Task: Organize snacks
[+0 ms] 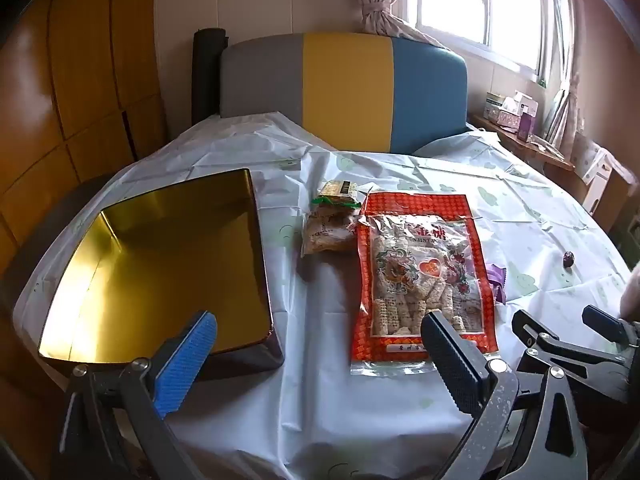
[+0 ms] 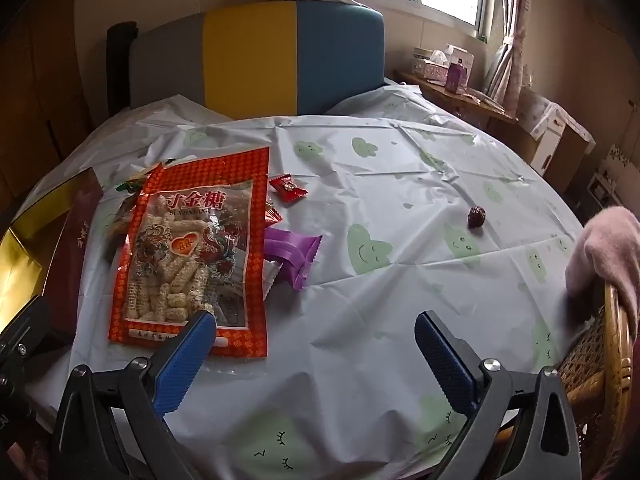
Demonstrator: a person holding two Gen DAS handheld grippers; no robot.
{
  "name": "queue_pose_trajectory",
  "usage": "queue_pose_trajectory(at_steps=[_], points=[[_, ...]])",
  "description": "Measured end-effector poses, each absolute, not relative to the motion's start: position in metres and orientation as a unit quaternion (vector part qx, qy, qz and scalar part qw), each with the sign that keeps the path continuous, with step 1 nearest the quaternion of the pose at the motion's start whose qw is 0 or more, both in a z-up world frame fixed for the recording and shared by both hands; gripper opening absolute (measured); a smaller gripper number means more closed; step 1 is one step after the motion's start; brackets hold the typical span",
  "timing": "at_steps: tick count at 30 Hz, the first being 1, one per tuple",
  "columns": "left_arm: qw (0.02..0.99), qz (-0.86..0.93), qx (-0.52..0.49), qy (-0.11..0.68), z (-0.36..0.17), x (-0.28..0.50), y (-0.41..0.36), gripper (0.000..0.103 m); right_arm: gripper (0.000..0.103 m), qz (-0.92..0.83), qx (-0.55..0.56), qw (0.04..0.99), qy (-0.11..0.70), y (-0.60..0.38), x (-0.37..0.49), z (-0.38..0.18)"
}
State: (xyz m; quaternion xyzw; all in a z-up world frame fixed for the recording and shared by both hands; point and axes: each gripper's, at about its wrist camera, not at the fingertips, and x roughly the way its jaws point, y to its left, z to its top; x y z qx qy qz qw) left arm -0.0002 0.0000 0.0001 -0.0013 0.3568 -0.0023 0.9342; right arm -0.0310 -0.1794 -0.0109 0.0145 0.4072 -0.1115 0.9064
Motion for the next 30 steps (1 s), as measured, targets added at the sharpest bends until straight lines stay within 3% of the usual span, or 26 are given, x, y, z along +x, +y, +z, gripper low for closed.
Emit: queue_pose_trajectory(at_steps=[30], points=[[0.936, -0.032, 0.007, 0.351, 0.002, -0.003, 0.0, 0.103, 0.102, -0.101, -0.009, 0.917, 0.386, -0.18, -0.023, 0.006]])
